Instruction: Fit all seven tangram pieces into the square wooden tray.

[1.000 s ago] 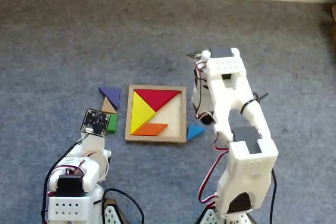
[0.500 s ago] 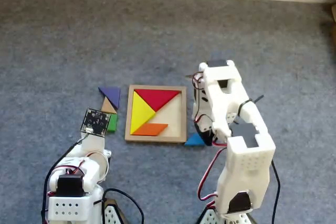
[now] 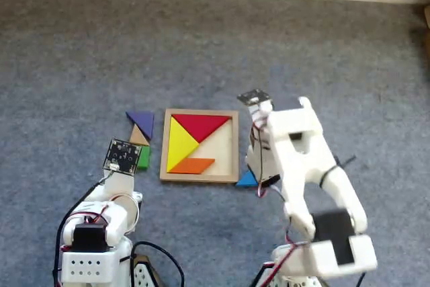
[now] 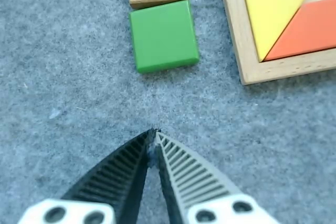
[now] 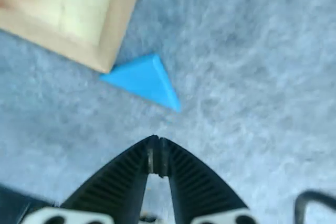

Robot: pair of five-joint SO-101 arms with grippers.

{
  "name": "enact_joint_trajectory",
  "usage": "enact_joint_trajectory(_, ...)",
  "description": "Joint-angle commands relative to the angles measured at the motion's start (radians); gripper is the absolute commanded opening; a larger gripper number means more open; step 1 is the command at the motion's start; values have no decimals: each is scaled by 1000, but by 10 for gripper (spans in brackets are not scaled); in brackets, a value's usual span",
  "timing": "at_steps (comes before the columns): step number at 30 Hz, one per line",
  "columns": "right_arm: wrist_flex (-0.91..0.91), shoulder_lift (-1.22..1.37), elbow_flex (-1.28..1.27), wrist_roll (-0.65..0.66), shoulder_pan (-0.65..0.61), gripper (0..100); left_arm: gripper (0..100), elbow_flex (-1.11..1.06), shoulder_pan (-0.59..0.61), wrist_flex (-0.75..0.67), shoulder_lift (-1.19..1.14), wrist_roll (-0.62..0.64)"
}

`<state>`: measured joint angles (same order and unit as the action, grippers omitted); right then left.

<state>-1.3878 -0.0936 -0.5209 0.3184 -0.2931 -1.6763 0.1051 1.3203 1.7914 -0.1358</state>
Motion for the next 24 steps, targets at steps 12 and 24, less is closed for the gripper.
enact_joint_trajectory(12, 174, 10, -153, 222, -111, 384, 6, -19, -7, 3, 31, -9)
enact_joint_trajectory(24, 174, 143, -39, 537, -116, 419, 6, -19, -12, 3, 31, -9)
